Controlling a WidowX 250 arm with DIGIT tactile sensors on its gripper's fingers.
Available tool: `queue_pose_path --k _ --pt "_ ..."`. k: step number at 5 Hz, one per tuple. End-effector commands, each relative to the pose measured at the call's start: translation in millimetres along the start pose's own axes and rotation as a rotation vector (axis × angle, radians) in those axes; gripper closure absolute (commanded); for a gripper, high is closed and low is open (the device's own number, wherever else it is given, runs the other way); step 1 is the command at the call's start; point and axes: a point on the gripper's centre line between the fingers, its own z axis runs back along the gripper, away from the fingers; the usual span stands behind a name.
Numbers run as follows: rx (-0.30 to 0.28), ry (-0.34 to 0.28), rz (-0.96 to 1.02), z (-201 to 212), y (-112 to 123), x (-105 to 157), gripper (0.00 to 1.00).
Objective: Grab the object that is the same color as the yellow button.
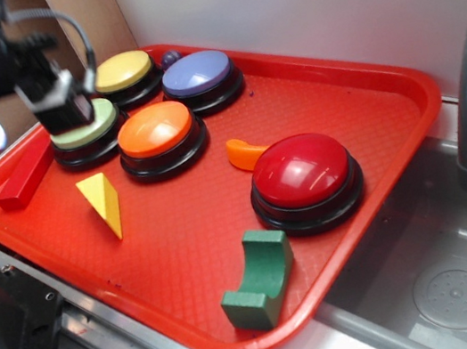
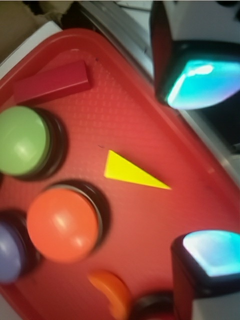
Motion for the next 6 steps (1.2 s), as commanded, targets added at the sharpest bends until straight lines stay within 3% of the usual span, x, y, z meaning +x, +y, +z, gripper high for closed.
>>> queue_pose_path --k 1,4,5,6 --pt "0.016 -0.024 0.078 -50.7 -2.4 10.9 0.0" --pt "0.009 -0.03 0.125 -89.3 1.5 22.2 0.0" --pt "-0.002 -0.049 0.141 -89.1 2.1 22.6 1.0" --pt "-0.024 -0.055 0.131 -85.4 1.7 21.9 1.0"
